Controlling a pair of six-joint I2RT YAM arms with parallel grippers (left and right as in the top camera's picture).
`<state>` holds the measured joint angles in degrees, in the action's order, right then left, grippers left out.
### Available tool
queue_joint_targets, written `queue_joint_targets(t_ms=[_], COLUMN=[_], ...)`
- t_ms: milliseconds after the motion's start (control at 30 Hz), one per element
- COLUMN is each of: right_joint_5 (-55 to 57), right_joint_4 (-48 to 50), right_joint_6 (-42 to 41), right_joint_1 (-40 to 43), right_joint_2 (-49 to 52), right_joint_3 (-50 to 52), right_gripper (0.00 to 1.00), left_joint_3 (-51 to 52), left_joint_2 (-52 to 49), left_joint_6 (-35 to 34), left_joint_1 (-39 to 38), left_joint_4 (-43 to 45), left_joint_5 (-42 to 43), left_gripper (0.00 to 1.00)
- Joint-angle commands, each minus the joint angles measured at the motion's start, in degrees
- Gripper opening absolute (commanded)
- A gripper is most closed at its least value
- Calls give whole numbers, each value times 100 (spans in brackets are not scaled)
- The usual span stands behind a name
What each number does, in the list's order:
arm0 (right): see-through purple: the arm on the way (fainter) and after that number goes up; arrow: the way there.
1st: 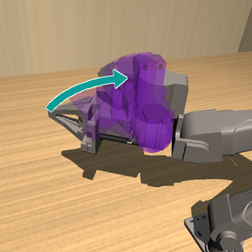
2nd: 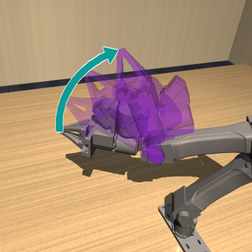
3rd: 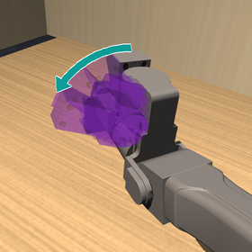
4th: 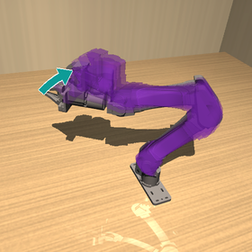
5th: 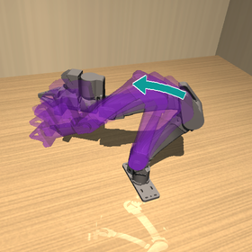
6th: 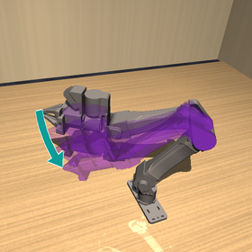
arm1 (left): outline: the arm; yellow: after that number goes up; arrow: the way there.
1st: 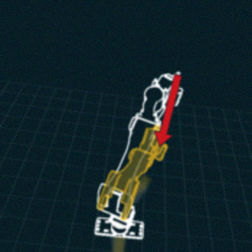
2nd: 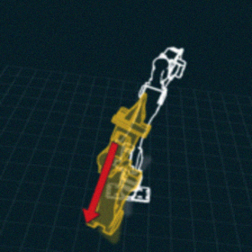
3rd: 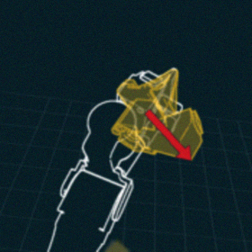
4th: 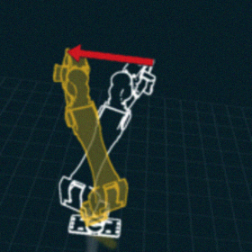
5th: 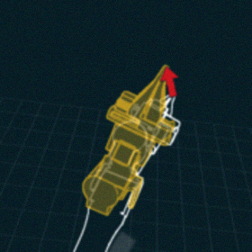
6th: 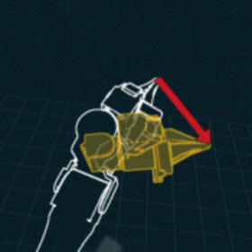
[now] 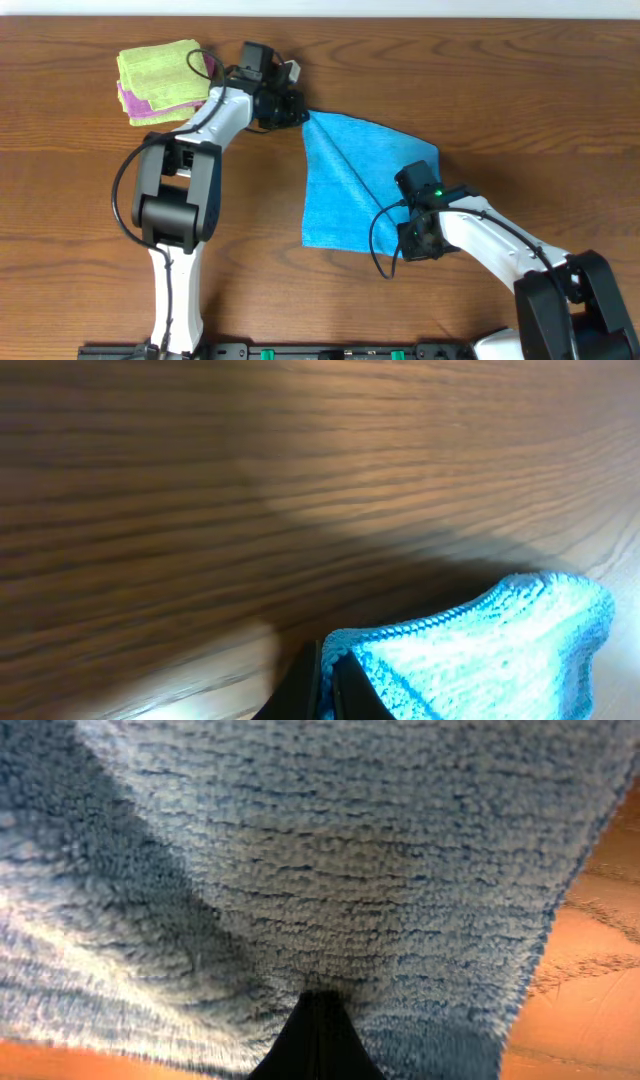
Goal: Fold the cloth
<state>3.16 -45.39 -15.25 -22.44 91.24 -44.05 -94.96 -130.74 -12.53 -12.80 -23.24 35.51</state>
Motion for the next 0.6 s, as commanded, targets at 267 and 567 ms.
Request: queue_joint_targets(t_ms=[267,567], right_joint_5=[-514,-420], right_joint_4=[356,446], right_joint_6=[72,76], right_joint_1=[-160,-197], right_joint_2=[103,103], right_joint_3=[13,-332], right_gripper=[1,2], left_joint_3=[-144,-339], left_joint_2=[37,48], left_joint_6=[402,400], left_joint_1=[94,94], left_joint_4=[-205,-232], left_joint_5=[-144,-140], left_gripper=[6,6])
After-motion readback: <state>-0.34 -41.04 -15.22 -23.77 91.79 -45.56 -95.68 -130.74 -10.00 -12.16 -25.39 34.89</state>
